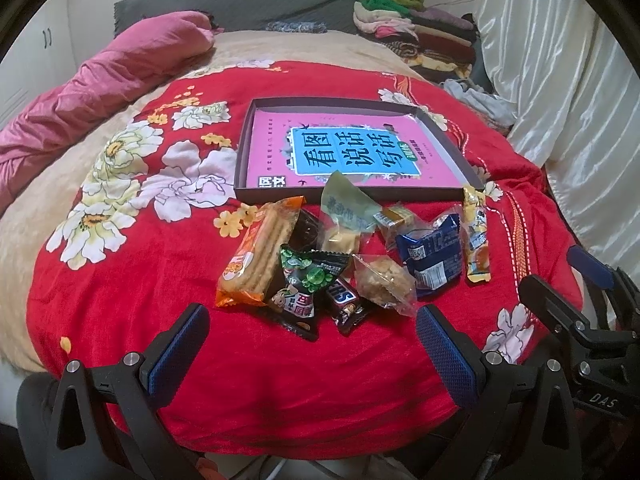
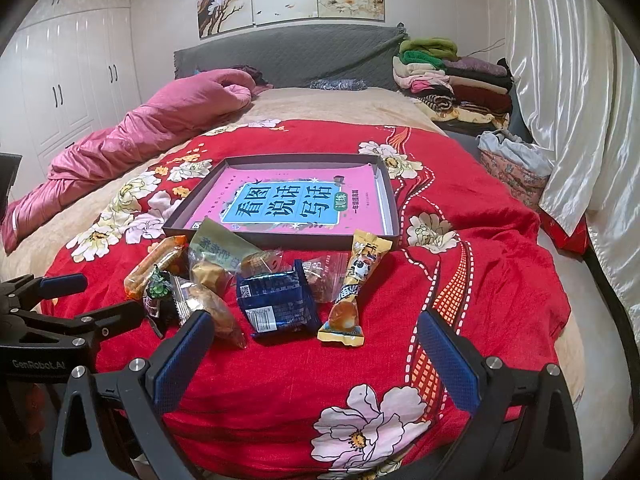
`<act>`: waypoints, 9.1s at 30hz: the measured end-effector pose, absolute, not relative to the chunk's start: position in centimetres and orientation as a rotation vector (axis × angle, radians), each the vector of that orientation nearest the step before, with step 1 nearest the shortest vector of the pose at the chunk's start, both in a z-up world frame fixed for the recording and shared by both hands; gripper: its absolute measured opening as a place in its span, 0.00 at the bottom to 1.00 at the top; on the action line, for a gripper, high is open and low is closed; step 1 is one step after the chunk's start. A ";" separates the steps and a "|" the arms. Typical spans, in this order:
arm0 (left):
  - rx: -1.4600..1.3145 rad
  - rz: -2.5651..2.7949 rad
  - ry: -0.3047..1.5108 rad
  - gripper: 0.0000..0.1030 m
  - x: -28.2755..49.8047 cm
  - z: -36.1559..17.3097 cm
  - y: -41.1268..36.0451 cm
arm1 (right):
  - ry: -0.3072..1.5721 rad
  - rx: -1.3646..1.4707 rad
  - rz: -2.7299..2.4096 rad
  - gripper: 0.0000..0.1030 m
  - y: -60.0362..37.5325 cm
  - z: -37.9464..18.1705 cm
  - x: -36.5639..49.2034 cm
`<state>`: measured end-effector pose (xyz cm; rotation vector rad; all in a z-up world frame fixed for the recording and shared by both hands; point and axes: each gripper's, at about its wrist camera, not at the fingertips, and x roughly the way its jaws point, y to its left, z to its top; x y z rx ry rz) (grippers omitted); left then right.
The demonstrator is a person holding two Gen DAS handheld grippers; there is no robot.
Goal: Organize snacks
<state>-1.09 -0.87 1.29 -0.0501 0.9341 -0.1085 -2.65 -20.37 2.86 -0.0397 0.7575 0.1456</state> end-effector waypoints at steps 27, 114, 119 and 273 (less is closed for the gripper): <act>-0.095 -0.081 0.984 1.00 -0.1 -0.1 1.2 | 0.808 0.008 0.148 0.99 -21.1 1.4 -1.3; -0.293 -0.226 1.065 0.36 8.5 -6.0 5.8 | 0.874 0.206 0.241 0.24 -27.6 -4.6 7.4; -0.326 -0.238 1.047 0.36 8.1 -5.4 6.2 | 0.839 0.217 0.253 0.24 -27.7 -3.6 7.1; -0.287 -0.130 0.951 0.50 17.2 -4.3 2.5 | 0.790 0.052 0.351 0.40 -24.7 -3.4 14.9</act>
